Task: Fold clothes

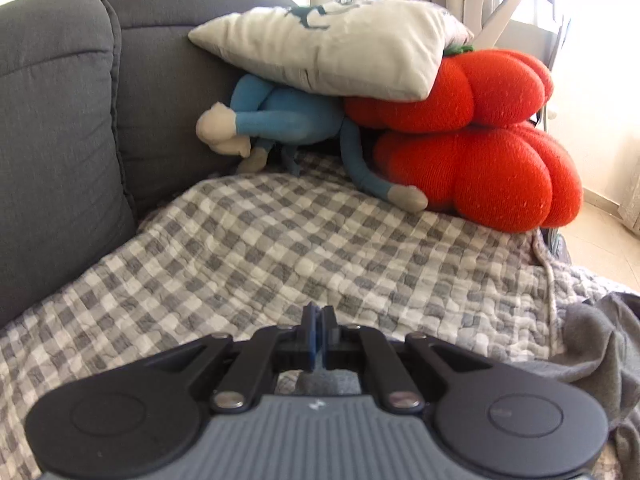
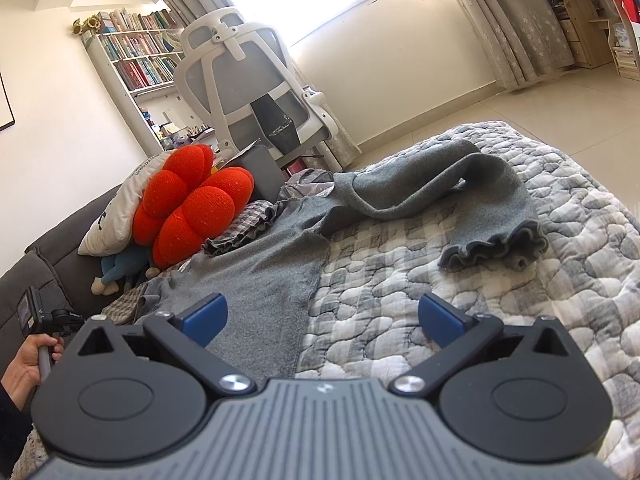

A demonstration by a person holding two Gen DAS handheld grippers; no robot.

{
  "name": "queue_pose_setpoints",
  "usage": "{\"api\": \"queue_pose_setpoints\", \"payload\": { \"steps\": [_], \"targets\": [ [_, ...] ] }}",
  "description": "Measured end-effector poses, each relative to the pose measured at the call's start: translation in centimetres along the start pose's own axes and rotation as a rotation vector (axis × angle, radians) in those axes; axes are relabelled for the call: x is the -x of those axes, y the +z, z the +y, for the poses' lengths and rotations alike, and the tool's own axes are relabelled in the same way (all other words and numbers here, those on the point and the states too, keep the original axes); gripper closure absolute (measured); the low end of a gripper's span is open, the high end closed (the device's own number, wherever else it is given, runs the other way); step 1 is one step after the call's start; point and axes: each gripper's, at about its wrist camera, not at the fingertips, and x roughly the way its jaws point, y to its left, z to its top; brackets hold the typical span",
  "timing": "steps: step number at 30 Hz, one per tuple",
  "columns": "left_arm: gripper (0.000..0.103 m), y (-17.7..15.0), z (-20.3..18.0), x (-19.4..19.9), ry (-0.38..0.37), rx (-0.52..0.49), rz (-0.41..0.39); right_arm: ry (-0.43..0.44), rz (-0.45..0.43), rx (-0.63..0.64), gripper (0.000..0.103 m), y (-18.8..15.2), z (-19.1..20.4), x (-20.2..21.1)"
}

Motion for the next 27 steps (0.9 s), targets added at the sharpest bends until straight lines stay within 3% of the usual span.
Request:
{"api": "queue_pose_setpoints", "payload": {
  "steps": [6, 9, 12, 15, 18, 20, 22, 27],
  "targets": [
    [0.101, 4.1, 0.2, 7.3, 0.028, 0.036, -0.167, -0.008, 0.006, 0.008, 0.0, 0.0, 0.1, -0.1],
    [0.101, 5.0, -0.3, 8.4, 0.066, 0.025, -0.164, -0.012, 0.009, 0.014, 0.0, 0.0, 0.2, -0.2],
    [0.101, 4.1, -0.7, 6.0, 0.172, -0.048, -0.122, -0.01, 0.008, 0.011, 0.0, 0.0, 0.2, -0.2],
    [0.101, 2.0, 0.4, 1.4, 0.247, -0.078, -0.027, -0.011, 0.009, 0.012, 0.0, 0.0, 0.2, -0.2],
    [0.1, -0.8, 2.2, -4.4, 0.256, -0.095, 0.104, -0.013, 0.012, 0.016, 0.0, 0.0, 0.3, -0.2],
    [0.1, -1.8, 3.7, -6.5, 0.24, -0.018, 0.157, -0.017, 0.015, 0.021, 0.0, 0.0, 0.4, -0.3],
    [0.1, -2.0, 4.2, -6.9, 0.231, 0.023, 0.142, -0.018, 0.016, 0.023, 0.0, 0.0, 0.4, -0.3],
    [0.1, -0.6, 3.9, -6.8, 0.219, -0.002, 0.092, -0.015, 0.015, 0.019, 0.0, 0.0, 0.3, -0.4]
  ]
}}
